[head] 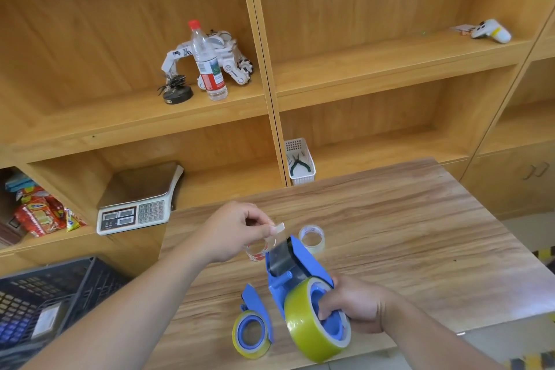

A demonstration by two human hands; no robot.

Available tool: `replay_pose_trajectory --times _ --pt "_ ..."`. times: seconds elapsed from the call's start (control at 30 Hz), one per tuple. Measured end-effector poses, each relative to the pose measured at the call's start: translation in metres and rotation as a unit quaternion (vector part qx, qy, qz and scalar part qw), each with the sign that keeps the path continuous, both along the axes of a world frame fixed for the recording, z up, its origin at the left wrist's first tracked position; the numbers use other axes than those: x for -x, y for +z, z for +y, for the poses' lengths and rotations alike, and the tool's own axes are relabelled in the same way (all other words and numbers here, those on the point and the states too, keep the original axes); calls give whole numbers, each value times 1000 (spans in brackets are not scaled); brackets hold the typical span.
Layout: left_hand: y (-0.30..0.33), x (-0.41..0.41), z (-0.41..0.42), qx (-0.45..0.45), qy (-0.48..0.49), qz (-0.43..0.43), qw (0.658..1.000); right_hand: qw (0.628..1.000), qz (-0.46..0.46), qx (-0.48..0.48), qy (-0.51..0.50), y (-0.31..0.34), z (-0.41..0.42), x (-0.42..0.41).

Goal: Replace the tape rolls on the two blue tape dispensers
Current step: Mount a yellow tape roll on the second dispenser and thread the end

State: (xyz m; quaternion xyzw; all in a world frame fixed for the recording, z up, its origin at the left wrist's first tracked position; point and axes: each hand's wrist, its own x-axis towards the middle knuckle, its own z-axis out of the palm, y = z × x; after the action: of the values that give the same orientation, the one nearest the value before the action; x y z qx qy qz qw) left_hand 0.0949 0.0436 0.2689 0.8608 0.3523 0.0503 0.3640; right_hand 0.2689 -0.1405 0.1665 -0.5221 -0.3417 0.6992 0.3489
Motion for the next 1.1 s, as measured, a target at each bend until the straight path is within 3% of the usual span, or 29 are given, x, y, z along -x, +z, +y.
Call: replay_pose_trajectory --times 0.27,0.47,0.67,0.87,1.1 --pt "-10 -12 -4 182 -27 47 982 999 36 0 12 -10 3 -3" --pt "-26 -14 1 392 -47 108 913 998 48 -19 25 -4 1 -1" --pt "-46 -20 2 429 18 89 899 998 60 -17 -5 -10 2 2" --pt "-71 -29 3 365 180 -46 912 995 58 -11 -82 -19 7 -4" --pt "-109 -19 -15 408 251 -112 871 980 46 25 -193 -42 18 -9"
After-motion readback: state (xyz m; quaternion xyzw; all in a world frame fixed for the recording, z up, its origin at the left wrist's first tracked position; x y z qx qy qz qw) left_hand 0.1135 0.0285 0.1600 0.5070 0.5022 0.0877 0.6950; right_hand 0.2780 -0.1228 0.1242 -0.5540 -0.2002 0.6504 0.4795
